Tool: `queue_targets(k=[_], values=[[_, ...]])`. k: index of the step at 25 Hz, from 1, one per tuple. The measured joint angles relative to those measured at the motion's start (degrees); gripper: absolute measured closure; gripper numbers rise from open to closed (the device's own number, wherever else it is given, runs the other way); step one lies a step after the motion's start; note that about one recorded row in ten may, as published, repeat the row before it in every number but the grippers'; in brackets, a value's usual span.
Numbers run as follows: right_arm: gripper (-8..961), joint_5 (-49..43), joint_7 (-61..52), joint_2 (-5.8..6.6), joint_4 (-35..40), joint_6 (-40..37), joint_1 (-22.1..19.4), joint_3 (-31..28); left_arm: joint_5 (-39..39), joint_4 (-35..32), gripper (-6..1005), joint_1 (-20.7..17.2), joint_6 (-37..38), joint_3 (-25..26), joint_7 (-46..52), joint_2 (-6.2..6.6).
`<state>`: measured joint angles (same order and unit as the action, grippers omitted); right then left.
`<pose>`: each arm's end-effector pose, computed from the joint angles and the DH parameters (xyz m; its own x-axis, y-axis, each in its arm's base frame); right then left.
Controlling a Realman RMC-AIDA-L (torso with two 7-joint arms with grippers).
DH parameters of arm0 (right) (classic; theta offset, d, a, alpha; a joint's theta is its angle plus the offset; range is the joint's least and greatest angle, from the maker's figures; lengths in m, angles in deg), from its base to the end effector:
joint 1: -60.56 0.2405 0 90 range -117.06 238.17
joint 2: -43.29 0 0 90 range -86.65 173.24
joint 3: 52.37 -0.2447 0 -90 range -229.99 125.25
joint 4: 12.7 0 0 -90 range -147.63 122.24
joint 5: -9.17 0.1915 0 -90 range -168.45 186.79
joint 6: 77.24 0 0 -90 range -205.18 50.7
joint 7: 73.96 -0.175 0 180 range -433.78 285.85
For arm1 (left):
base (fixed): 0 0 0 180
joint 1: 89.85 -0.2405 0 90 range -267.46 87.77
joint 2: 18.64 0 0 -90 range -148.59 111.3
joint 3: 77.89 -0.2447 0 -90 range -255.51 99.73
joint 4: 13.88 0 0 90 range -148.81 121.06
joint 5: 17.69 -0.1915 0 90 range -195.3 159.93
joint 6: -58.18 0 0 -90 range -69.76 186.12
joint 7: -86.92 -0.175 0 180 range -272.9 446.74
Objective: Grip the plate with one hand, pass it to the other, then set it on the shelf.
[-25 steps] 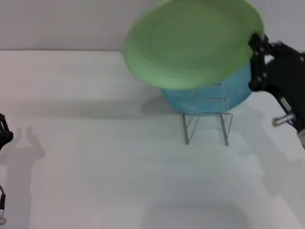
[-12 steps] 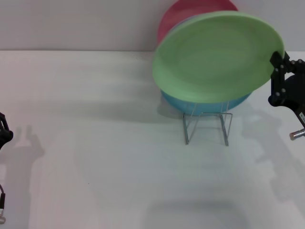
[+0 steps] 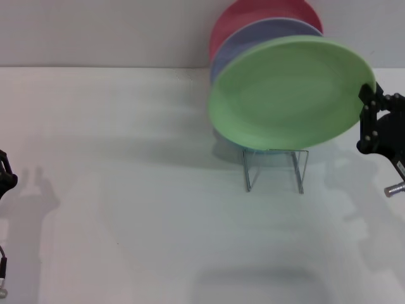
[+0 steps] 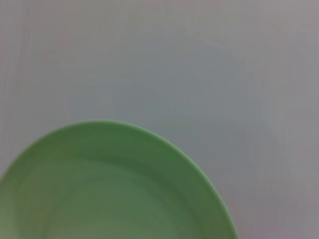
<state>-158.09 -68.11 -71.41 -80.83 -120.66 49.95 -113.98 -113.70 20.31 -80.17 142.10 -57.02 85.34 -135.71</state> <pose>0.2279 0.2739 0.0088 0.7911 0.1483 -0.5934 -0.5455 -0.2678 -0.7942 -0.2950 0.2625 -0.0011 0.4881 -0.1765 0.8547 0.8718 0.0520 -0.4871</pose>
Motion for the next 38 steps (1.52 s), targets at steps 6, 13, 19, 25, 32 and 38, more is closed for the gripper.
queue_targets(k=[6, 13, 19, 25, 32, 38], values=[[935, 0.0, 0.2, 0.0, 1.1, 0.2, -0.4, 0.0, -0.7, 0.1, 790, -0.2, 0.0, 0.1, 0.0, -0.06], [934, 0.0, 0.2, -0.07, 3.5, 0.2, -0.1, -0.1, -0.7, 0.5, 785, -0.4, 0.1, 0.0, 0.0, 0.0], [935, 0.1, 0.2, -0.15, 5.1, 0.2, 0.9, -0.2, -0.7, 0.6, 781, -0.4, 0.3, -0.1, 0.0, 0.0], [930, 0.2, 0.2, -0.31, 6.8, 0.2, 1.5, -0.2, -1.0, 0.6, 776, -0.4, 0.3, -0.1, 0.0, 0.0], [884, 0.3, 0.1, -0.47, 7.8, 0.2, 2.0, -0.5, -2.0, 0.7, 771, -0.4, 0.3, 0.2, 0.1, 0.0], [783, 0.3, -0.6, -0.67, 8.3, -0.6, 2.0, -0.5, -2.0, 0.7, 767, -0.5, 0.4, 0.2, 0.1, 0.17]])
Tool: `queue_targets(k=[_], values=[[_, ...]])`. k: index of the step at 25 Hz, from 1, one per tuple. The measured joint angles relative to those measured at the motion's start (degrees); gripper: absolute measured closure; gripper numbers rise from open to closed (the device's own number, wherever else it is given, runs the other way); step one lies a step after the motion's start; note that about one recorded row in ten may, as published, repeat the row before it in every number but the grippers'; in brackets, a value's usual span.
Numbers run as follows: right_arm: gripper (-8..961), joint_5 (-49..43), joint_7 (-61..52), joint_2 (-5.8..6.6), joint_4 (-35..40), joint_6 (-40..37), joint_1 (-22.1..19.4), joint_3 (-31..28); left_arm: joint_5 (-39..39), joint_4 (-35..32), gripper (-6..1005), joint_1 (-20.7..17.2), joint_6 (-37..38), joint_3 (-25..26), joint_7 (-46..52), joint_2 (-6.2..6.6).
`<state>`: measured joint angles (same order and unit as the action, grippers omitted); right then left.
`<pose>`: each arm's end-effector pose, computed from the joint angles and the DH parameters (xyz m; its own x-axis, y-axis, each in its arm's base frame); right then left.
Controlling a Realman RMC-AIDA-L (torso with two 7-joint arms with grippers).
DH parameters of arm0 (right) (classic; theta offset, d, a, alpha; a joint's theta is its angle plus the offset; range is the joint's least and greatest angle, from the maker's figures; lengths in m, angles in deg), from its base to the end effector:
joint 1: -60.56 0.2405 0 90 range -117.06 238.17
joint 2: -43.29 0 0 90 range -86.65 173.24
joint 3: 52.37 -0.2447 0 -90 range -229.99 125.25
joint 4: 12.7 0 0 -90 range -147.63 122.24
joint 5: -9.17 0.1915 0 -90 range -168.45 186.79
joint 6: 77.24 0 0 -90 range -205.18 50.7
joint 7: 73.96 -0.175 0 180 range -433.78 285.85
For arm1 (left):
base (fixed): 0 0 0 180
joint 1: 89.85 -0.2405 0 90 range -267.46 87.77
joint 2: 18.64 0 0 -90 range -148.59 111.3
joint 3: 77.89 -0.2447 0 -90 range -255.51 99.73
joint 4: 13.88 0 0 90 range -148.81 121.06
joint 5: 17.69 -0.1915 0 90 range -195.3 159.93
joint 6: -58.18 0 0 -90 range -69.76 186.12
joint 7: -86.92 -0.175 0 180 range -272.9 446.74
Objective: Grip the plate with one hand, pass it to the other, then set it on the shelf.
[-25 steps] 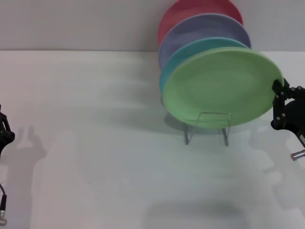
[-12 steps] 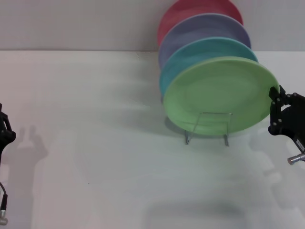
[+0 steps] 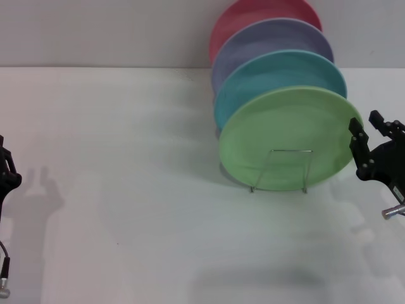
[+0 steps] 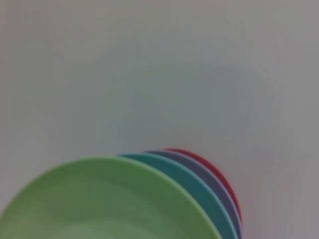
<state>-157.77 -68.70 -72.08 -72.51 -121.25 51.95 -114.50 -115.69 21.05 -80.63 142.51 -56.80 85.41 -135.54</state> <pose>0.2600 0.2721 -0.0079 0.8178 0.0536 -0.5731 -0.5423 -0.2620 -0.7983 -0.2897 0.2608 -0.0020 0.4823 -0.1850 0.8563 0.8734 0.0255 -0.4864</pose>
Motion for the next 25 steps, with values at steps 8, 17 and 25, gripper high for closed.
queue_targets(k=[8, 17, 25], values=[[661, -0.2, -7.9, -0.02, -0.9, -11.6, -3.1, 2.0, 0.0, -0.1, 761, 0.0, 0.4, 0.1, 0.0, 0.64], [435, -0.1, -24.8, -2.71, 7.4, -31.1, -3.9, -8.1, 0.0, -5.0, 754, 1.8, 0.7, -0.1, 1.6, -0.24], [338, 0.0, -26.7, -2.47, 22.9, -31.5, 6.9, -18.8, -4.8, -13.7, 507, 6.1, 1.1, -1.1, 10.6, -1.15]])
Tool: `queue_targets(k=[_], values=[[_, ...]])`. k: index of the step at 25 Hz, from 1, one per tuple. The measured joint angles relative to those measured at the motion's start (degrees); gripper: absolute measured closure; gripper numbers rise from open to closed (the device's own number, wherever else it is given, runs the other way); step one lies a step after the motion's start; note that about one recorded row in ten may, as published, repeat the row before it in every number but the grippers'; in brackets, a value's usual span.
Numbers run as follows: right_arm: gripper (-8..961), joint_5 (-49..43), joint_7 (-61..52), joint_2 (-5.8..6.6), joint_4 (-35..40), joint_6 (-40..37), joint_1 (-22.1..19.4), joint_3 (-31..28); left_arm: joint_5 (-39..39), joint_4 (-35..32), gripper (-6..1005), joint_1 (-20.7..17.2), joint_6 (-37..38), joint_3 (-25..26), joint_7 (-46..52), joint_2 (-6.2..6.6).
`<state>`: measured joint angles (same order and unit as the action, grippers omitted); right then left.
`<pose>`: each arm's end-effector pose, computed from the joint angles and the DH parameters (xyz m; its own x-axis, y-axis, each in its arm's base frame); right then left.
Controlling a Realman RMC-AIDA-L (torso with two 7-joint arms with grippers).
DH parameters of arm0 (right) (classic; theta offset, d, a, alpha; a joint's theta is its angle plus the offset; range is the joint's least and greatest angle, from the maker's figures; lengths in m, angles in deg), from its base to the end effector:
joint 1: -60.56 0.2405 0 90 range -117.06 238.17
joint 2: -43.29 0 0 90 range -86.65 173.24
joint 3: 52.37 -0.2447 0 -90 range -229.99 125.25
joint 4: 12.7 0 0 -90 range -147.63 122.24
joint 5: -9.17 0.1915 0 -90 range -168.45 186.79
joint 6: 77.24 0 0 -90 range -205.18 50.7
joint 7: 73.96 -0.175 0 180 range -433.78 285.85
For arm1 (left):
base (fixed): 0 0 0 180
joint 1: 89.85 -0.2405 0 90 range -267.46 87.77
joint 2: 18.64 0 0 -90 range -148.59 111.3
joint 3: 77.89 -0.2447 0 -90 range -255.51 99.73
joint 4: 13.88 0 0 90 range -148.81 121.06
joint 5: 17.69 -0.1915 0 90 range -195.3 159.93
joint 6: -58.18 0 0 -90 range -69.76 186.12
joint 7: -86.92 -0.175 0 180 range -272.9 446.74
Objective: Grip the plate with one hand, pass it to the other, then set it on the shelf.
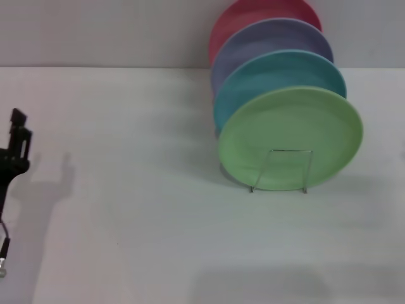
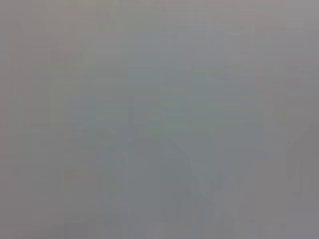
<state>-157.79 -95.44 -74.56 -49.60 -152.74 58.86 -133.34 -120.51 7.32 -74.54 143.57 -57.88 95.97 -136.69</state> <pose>0.3008 0.2671 0.0800 0.5039 0.3412 -0.7935 -0.8232 -0.0885 -0.5608 -0.2867 0.2834 0.0017 0.5006 -0.1988 0.8425 0.8383 -0.1316 -0.5291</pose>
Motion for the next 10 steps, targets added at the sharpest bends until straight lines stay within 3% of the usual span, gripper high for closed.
queue_targets(k=[3, 7, 10], values=[[303, 0.0, -2.0, -0.06, 11.2, -3.5, 7.3, -4.4, -2.3, -1.7, 334, 1.3, -0.2, -0.1, 0.4, 0.0], [193, 0.1, -4.0, -0.36, 18.9, -8.2, 11.7, -8.2, -2.9, -2.2, 334, 1.7, -0.5, 0.1, 0.0, -0.17], [193, 0.1, -4.0, -0.37, 20.7, -9.3, 12.6, -9.3, -2.9, -2.5, 334, 1.8, -0.6, -0.1, -0.1, -0.27]])
